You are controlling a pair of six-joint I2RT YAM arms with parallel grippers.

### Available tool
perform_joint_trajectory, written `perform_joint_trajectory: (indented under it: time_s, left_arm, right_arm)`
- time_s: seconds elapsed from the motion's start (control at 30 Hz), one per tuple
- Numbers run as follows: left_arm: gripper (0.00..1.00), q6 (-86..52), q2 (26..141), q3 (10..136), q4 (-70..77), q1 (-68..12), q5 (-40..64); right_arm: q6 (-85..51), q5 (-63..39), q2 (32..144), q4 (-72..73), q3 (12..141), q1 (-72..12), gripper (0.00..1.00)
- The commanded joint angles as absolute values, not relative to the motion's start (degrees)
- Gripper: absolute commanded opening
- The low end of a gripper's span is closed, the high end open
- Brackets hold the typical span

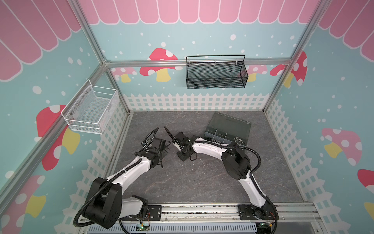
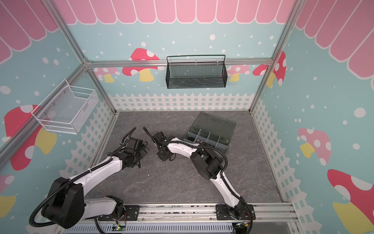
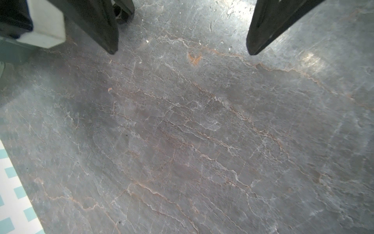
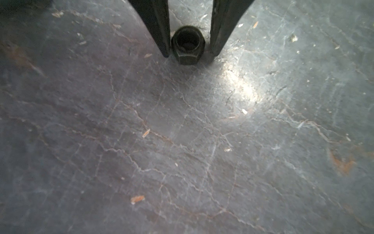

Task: Sort the screws and nuts into containers
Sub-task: Pick up the nut from the center of the table.

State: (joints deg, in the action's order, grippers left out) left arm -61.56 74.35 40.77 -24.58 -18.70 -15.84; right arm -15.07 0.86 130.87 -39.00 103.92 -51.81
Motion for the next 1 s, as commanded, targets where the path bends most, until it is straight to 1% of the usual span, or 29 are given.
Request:
perform_joint_trajectory:
  time_s: [0.0,0.17,0.4,0.67,0.97]
  left_arm:
    - [1.00,-62.8,74.5,41.0,-24.8,-18.3,-16.4]
    - [1.00,-62.8,74.6,41.2,-24.8,-18.2,-16.3]
    - [1.00,-62.7,74.4,41.4,-24.9,-18.1,-16.1]
    - [1.00,-62.9,74.2,40.4,-25.0,-17.8,-16.3]
    - [1.00,-62.4,72.6,39.8,-25.1,-17.2,-16.7]
  right_arm:
    - [-14.2,-0.4,133.3,-41.2,104.5,-51.9,0.29]
    - [-13.9,-0.7,133.2,-41.9,104.0,-51.9,0.25]
    - [-13.5,-1.4,131.9,-42.1,103.0,-51.9,0.17]
    - [-14.3,-0.6,129.3,-41.6,100.7,-51.9,0.01]
    - [-16.3,0.1,121.6,-39.2,94.9,-51.6,0.00]
